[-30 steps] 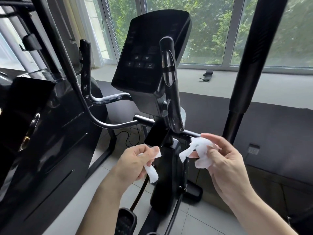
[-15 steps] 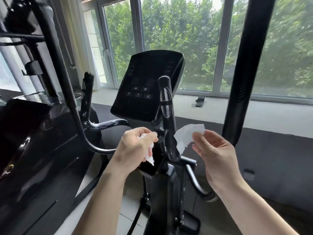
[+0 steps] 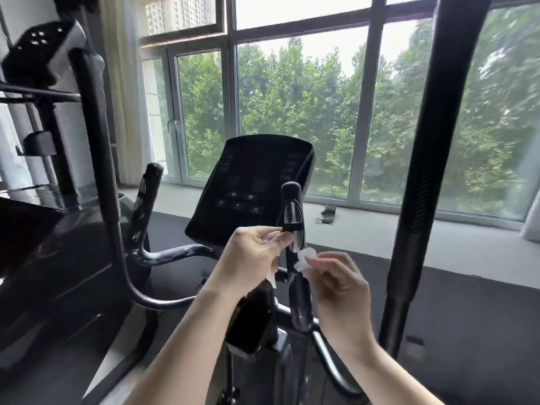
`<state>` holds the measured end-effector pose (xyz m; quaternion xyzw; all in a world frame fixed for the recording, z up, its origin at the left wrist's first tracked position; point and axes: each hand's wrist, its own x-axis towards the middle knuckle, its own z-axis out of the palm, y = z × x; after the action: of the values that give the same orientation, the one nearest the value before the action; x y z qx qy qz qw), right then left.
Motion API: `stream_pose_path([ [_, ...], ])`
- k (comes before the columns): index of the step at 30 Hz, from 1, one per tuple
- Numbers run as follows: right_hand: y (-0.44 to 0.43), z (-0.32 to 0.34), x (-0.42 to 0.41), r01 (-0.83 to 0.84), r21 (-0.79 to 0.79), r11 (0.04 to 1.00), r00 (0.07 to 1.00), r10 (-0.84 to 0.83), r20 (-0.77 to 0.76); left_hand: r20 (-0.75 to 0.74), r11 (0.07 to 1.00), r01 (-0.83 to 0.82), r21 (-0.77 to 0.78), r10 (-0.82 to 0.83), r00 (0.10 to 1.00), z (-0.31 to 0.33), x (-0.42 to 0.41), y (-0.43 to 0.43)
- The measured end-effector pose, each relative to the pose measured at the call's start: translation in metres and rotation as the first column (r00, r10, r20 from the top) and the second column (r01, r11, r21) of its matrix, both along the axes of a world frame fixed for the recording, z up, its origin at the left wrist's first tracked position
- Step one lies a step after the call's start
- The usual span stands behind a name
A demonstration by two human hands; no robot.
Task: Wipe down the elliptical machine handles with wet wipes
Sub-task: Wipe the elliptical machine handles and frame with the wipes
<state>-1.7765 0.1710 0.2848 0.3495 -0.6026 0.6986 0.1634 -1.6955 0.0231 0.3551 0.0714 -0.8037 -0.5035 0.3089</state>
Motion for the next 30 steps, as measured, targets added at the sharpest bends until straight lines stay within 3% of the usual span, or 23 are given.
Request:
stream_pose_path([
  [3, 0.000, 0.004, -0.004, -0.021, -0.026, 0.999, 1.000, 0.021, -0.002, -0.016, 0.997, 0.063, 0.035, -0.062, 0.998, -0.004, -0.001, -0.006],
  [6, -0.017, 0.041, -0.010, 0.055, -0.035, 0.998, 0.985, -0.060, -0.165, -0.020, 0.995, 0.086, 0.051, -0.085, 0.996, -0.009, -0.003, -0.012],
  [10, -0.045, 0.086, -0.028, 0.173, 0.023, 0.985, 0.882, -0.145, -0.447, 0.004, 0.989, 0.136, 0.051, -0.136, 0.991, -0.012, -0.002, -0.014],
  [14, -0.037, 0.069, -0.027, 0.279, 0.136, 0.951, 0.779, -0.141, -0.611, 0.007, 0.985, 0.164, 0.052, -0.164, 0.986, -0.021, -0.002, -0.017],
  [19, -0.012, 0.017, -0.018, 0.264, 0.227, 0.937, 0.777, -0.067, -0.626, 0.001, 0.977, 0.209, 0.038, -0.209, 0.978, -0.033, -0.002, -0.021],
  [22, -0.027, 0.042, -0.026, 0.285, 0.131, 0.949, 0.754, -0.138, -0.643, 0.030, 0.981, 0.183, 0.071, -0.186, 0.982, -0.034, -0.004, -0.023],
  [26, -0.054, 0.105, -0.045, 0.253, -0.015, 0.967, 0.820, -0.222, -0.527, 0.013, 0.977, 0.198, 0.075, -0.199, 0.980, -0.030, -0.003, -0.020],
  [30, -0.060, 0.127, -0.054, 0.203, 0.056, 0.977, 0.880, -0.157, -0.449, 0.022, 0.982, 0.166, 0.091, -0.169, 0.985, -0.029, -0.002, -0.019],
])
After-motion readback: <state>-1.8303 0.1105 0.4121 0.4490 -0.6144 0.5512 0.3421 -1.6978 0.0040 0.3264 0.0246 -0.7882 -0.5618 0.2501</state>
